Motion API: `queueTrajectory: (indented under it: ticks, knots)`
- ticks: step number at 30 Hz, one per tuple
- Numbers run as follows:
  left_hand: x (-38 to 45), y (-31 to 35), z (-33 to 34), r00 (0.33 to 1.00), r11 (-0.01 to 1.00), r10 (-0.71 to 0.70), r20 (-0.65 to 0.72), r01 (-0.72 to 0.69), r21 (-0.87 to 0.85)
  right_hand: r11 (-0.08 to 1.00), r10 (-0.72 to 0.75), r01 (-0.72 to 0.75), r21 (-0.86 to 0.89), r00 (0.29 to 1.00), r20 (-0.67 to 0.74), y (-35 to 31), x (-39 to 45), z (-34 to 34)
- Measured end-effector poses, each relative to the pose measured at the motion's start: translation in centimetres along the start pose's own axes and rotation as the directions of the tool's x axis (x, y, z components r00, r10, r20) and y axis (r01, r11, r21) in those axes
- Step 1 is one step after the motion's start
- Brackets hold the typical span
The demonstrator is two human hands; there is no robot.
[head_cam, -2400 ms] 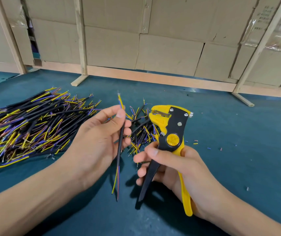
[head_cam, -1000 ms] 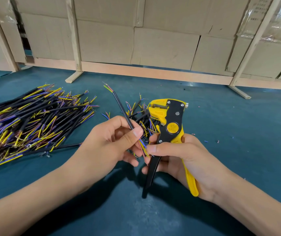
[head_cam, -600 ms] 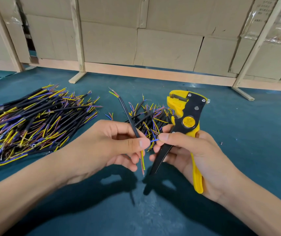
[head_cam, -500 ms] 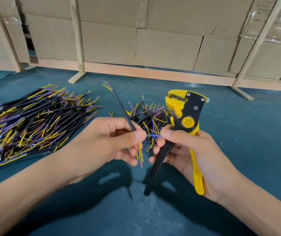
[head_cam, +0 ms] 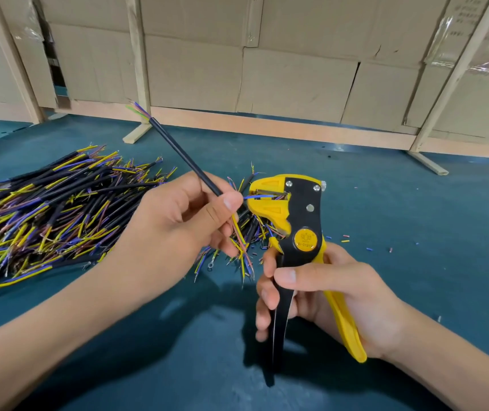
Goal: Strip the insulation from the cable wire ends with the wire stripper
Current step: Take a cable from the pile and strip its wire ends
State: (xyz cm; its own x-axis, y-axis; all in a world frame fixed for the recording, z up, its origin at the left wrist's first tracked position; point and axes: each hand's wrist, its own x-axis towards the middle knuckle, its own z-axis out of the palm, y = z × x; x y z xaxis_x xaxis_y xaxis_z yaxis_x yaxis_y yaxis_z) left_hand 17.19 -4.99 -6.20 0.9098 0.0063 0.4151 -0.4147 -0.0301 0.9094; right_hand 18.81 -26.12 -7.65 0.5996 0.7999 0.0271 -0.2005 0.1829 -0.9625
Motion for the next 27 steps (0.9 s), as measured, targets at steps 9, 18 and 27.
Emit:
queueTrajectory:
  ticks: [9,18,27]
  knots:
    - [0.3,-0.2,-0.4,0.992,0.949,0.124,0.008,-0.121,0.290,1.000,-0.010,0.010,-0.016,1.000,-0.027,-0.1,0.1,0.1]
    - [0.2,-0.1,-0.4,0.990,0.944,0.138,-0.004,-0.130,0.305,1.000,0.007,-0.007,-0.001,0.997,-0.083,-0.1,0.3,0.8]
    - [0.1,0.1,-0.3,0.987,0.945,0.158,-0.013,-0.147,0.291,0.999,0.013,-0.017,-0.037,0.993,-0.114,-0.1,0.4,1.0]
